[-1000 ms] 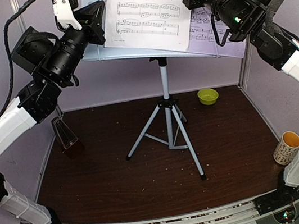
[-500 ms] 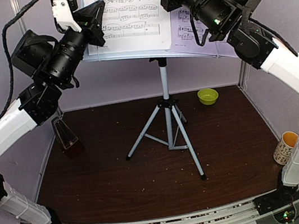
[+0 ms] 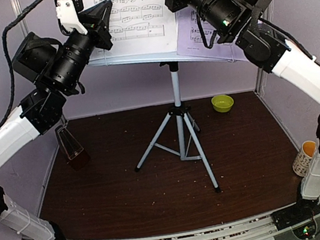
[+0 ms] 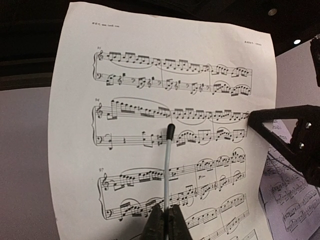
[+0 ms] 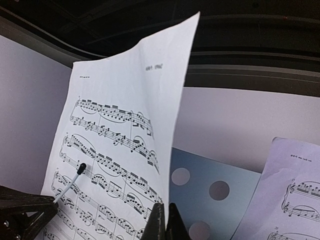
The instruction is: Set up the instrument practice props
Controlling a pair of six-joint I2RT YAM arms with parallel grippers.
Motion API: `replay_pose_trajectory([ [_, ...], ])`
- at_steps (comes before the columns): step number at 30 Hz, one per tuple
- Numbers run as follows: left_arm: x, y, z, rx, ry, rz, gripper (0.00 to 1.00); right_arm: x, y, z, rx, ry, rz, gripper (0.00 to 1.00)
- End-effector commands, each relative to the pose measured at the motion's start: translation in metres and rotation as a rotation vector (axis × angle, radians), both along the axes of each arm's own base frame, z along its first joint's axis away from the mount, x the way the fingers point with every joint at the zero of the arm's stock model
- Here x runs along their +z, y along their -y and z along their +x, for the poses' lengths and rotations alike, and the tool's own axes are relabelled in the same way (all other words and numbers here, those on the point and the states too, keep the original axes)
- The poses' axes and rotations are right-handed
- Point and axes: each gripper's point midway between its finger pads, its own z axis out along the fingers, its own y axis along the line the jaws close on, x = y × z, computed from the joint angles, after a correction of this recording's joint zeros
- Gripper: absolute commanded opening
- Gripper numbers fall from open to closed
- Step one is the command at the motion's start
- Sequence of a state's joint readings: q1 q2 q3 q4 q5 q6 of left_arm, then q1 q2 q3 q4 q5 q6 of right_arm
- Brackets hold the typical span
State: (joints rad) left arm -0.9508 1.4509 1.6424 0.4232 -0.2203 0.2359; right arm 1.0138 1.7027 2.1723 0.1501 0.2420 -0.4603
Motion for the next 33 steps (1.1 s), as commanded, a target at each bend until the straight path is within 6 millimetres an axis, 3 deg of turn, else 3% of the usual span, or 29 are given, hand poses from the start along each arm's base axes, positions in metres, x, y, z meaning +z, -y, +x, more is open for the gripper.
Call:
replay_pose_trajectory([
  [1, 0.018, -0.015, -0.014, 0.007, 0.062, -0.048, 0.0, 0.005, 0.001, -0.001, 0.028, -0.001, 0.033, 0.0],
  [8, 0.017, -0.015, -0.013, 0.008, 0.057, -0.049, 0.0, -0.002, -0.002, 0.001, 0.034, -0.022, 0.026, 0.0],
  [14, 0.017, -0.016, -0.013, 0.008, 0.058, -0.052, 0.0, 0.0, 0.003, -0.001, 0.029, -0.016, 0.04, 0.18],
  [19, 0.017, -0.016, -0.013, 0.008, 0.055, -0.054, 0.0, 0.001, 0.006, -0.001, 0.023, -0.015, 0.05, 0.23],
  [28, 0.014, -0.015, -0.012, 0.011, 0.049, -0.049, 0.0, 0.007, 0.016, -0.009, 0.018, 0.005, 0.074, 0.6],
  [33, 0.012, -0.015, -0.011, 0.014, 0.045, -0.047, 0.0, 0.014, 0.025, -0.015, 0.007, 0.021, 0.096, 0.74],
])
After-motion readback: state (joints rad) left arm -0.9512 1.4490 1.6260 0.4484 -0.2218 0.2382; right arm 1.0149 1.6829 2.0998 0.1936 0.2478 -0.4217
